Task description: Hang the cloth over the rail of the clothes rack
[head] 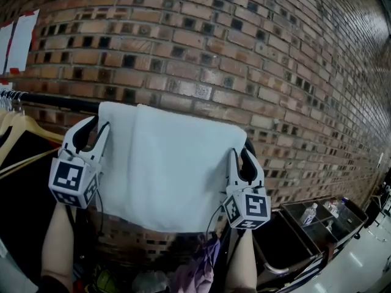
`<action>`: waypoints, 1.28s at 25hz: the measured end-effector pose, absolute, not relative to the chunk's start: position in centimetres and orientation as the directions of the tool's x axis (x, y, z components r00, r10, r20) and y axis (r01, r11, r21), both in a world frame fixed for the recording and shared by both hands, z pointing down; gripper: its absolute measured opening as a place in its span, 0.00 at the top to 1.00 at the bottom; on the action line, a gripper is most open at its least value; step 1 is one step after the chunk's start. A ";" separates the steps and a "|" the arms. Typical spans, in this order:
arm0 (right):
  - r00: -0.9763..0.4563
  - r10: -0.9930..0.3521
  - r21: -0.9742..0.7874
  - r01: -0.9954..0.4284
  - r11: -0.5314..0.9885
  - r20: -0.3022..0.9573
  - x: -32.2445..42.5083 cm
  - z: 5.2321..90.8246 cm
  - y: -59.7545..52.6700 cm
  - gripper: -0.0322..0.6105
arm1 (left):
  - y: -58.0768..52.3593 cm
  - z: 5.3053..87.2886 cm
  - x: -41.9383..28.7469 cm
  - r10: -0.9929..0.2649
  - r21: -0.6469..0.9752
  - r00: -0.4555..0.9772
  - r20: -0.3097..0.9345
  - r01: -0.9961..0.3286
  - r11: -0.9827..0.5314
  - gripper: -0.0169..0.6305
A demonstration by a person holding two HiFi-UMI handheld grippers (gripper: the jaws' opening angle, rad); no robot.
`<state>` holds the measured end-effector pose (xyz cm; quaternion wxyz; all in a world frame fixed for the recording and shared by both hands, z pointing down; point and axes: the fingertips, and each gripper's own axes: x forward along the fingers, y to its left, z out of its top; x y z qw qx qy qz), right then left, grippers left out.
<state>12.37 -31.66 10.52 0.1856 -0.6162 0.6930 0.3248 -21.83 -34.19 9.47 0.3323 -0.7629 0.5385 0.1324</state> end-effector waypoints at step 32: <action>-0.147 -0.718 0.224 -0.974 -0.012 -0.680 11.5 10.4 -32.1 0.90 | -36.0 10.1 -21.5 -0.697 -0.370 0.486 -0.528 -0.870 -0.327 0.92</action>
